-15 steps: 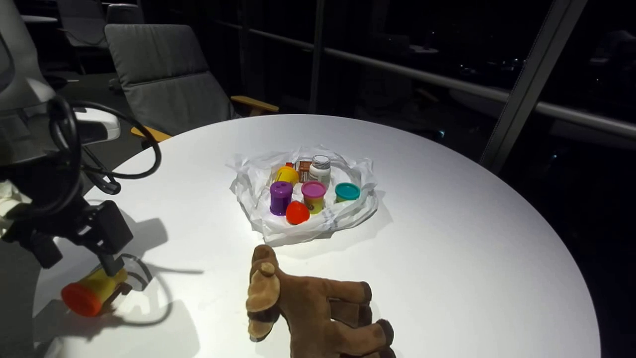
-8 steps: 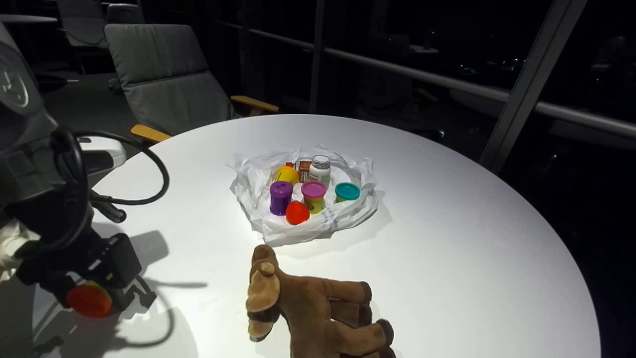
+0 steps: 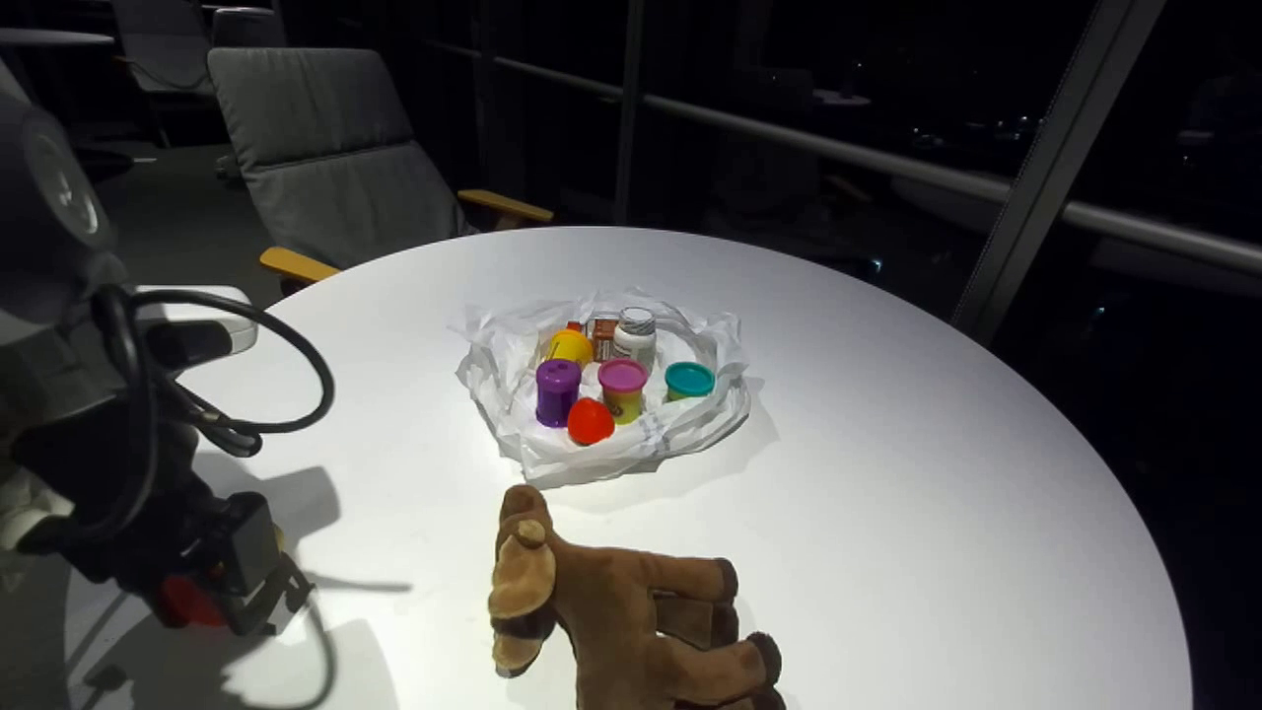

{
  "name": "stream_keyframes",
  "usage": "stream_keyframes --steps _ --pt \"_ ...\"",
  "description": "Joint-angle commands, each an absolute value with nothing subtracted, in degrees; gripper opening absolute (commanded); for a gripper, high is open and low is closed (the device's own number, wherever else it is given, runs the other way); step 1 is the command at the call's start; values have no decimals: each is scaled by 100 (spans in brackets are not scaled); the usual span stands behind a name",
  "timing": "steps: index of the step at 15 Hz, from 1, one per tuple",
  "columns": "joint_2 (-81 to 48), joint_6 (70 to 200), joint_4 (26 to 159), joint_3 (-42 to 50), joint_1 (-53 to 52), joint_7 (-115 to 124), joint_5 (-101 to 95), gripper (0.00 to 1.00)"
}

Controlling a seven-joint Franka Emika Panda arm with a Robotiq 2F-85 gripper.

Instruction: Pick the objects on the table and put them in the plastic bag

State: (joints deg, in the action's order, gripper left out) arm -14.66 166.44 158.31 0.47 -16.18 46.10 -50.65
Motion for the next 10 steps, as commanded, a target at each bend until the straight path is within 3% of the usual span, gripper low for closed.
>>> stream_keyframes --steps 1,6,10 --pt "-1174 16621 15810 43 -1378 4625 -5028 30" --pt "-675 16232 15431 -452 -872 3605 -3294 30" --pt "-826 15839 14385 -263 -921 3906 -2951 30"
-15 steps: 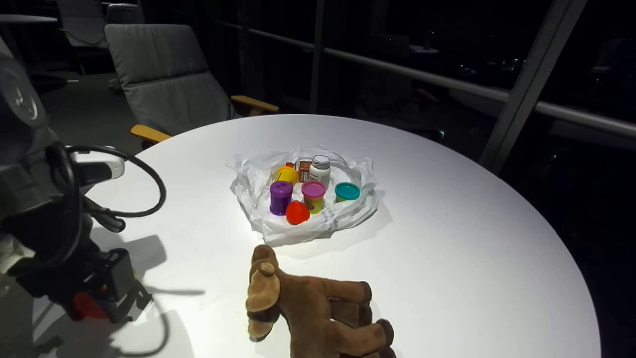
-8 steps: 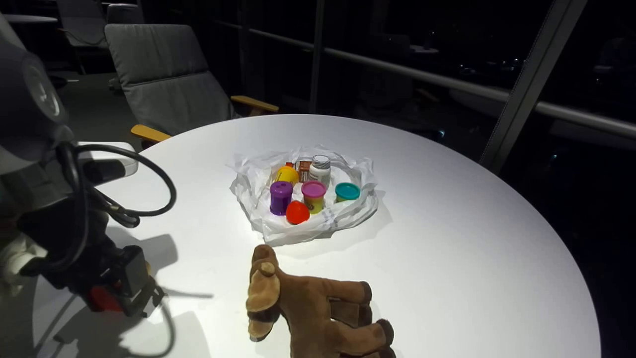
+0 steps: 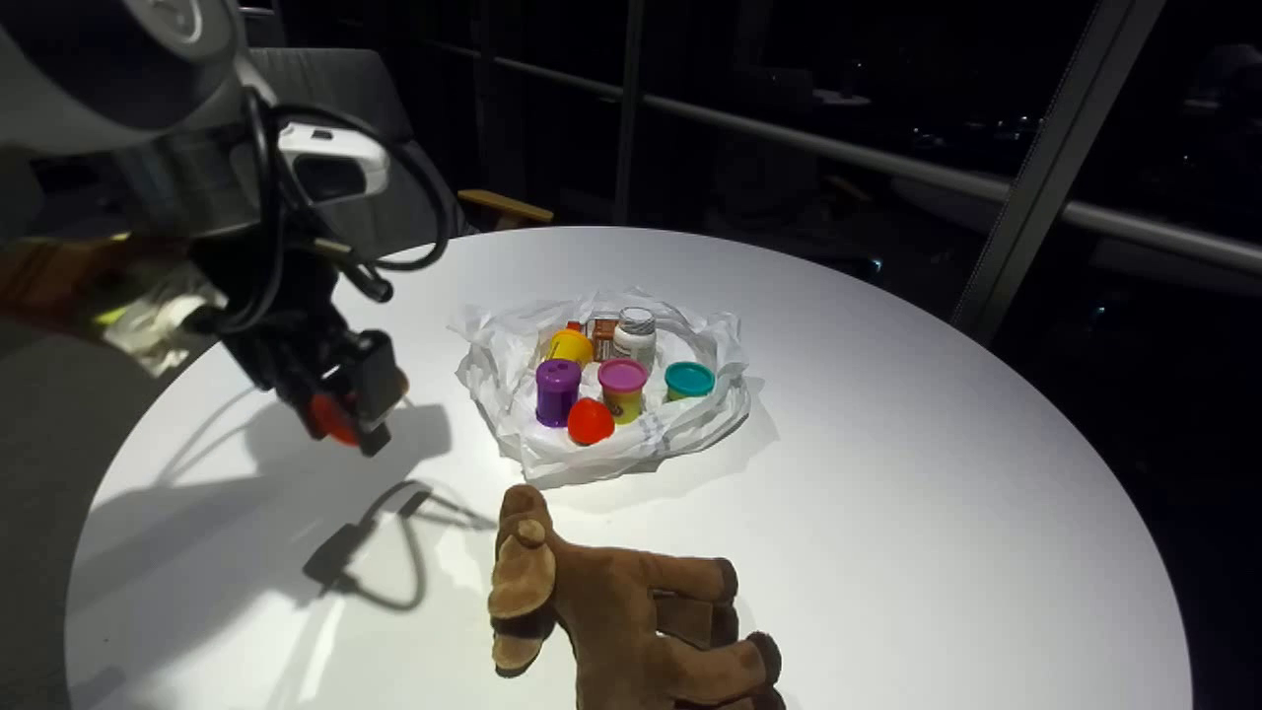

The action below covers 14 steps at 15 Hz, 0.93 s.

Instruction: Pick the objects on the table and put them in the plastic bag

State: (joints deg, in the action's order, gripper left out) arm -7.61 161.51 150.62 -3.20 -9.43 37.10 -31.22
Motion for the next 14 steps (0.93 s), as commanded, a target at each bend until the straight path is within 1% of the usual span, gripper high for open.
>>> stream_keyframes --steps 1,8,10,14 --pt "-944 15810 14120 -194 -930 4079 -2980 30" --pt "-2184 15627 12502 340 -1009 5285 -3094 30" --pt "-2556 15631 12167 605 -1182 5266 -2713 30" --pt "-2910 15592 11697 691 -1122 5082 -1875 30"
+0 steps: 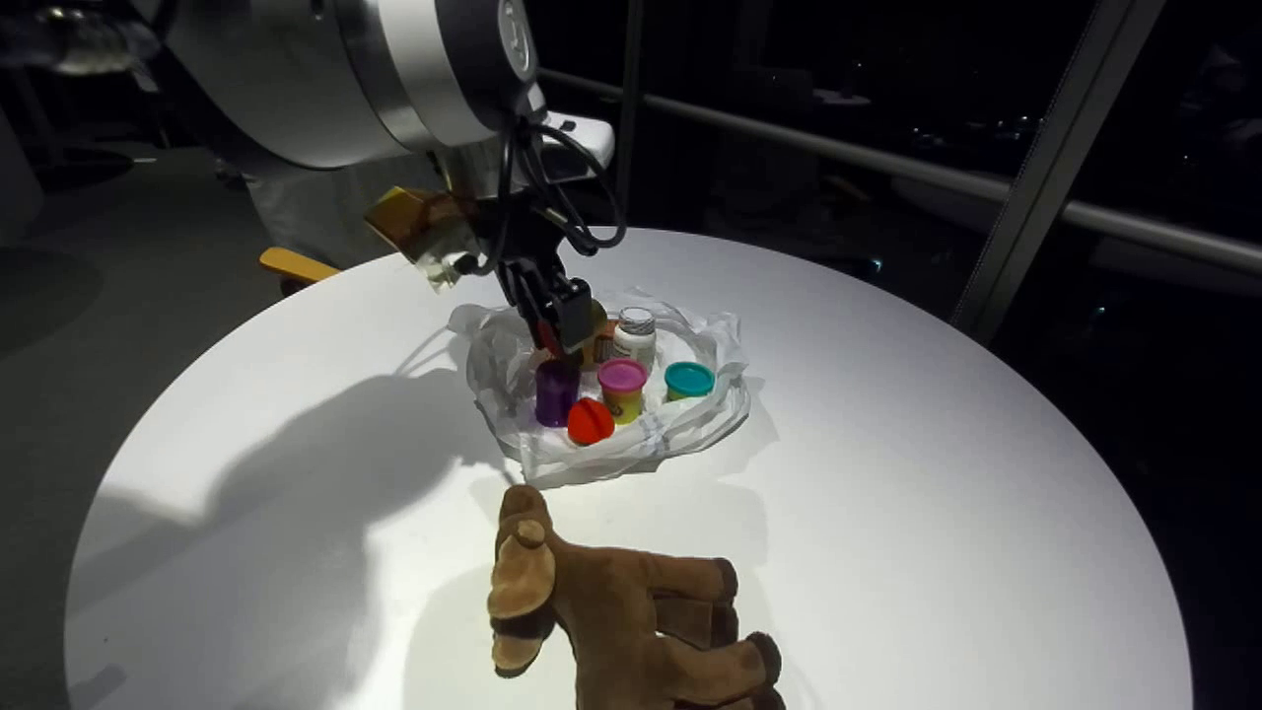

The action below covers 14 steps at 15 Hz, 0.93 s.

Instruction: Pick the objects on the table and put them in the plastic bag

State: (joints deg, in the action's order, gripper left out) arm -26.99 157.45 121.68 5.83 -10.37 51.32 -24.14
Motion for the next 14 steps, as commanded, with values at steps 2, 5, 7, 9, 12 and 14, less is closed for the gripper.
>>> stream_keyframes --steps 2,5,7,9,12,14 --pt "-2886 15596 11610 698 -1079 4976 -1526 30" --pt "-2504 15509 11755 614 -941 4652 -1084 85" --pt "-2173 15335 11939 543 -848 4327 -836 99" --pt "-1839 15090 12098 558 -811 4113 -689 100" --pt "-1310 14156 12249 552 -704 3783 -661 100" --pt "-969 13544 12437 479 -547 3357 -558 100"
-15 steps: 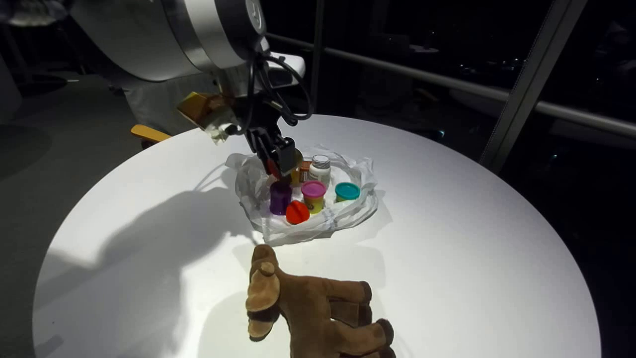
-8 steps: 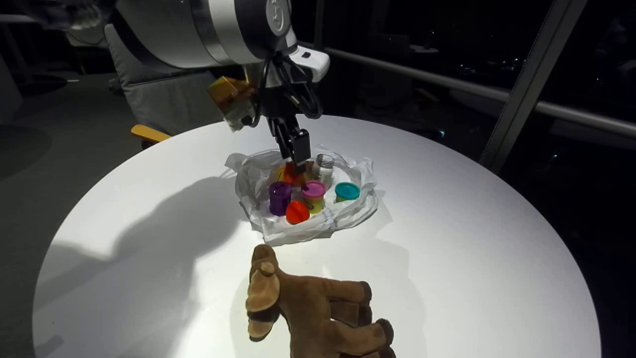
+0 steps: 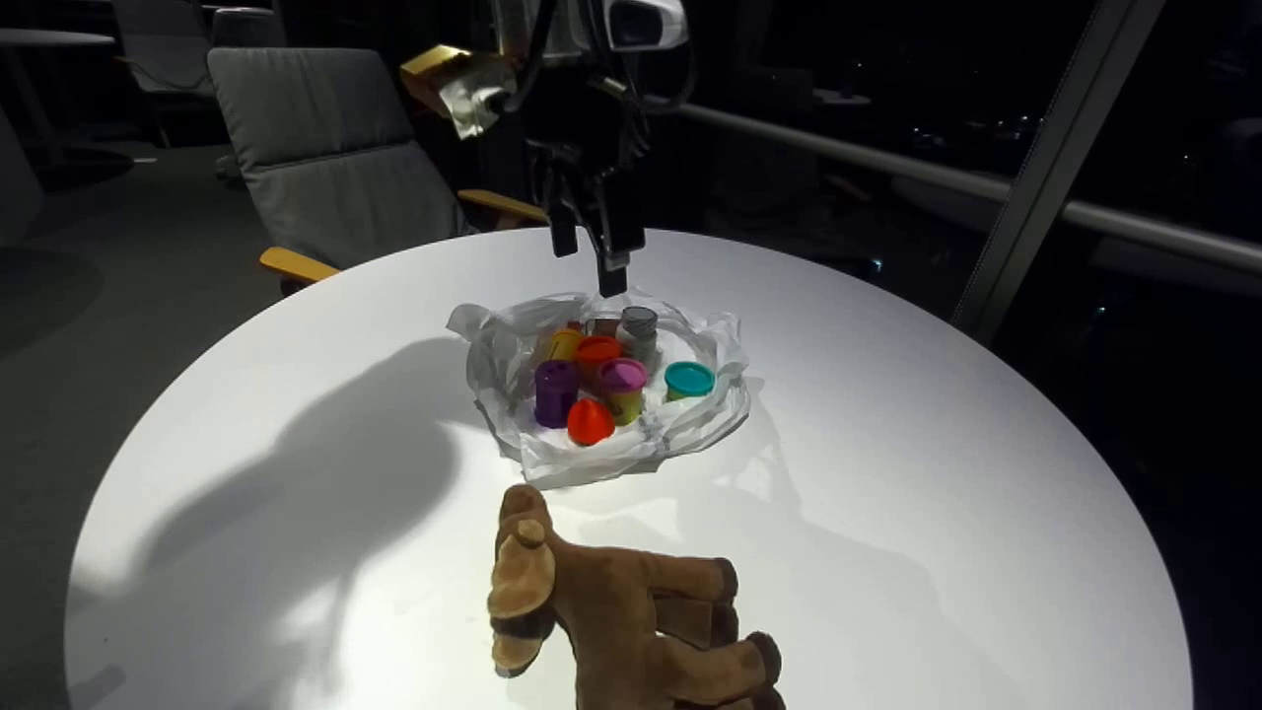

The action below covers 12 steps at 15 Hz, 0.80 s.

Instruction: Pick the objects on the table and put them in the plastic bag

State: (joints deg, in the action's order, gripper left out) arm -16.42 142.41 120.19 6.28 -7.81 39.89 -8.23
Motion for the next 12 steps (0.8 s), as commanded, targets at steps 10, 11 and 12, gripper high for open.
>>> stream_keyframes --steps 10,11,12 --pt "-1209 13954 13911 832 232 3677 -297 100" --pt "-1356 14156 13970 890 271 3775 -251 100" --pt "-1464 14392 14029 931 312 3814 -130 100"
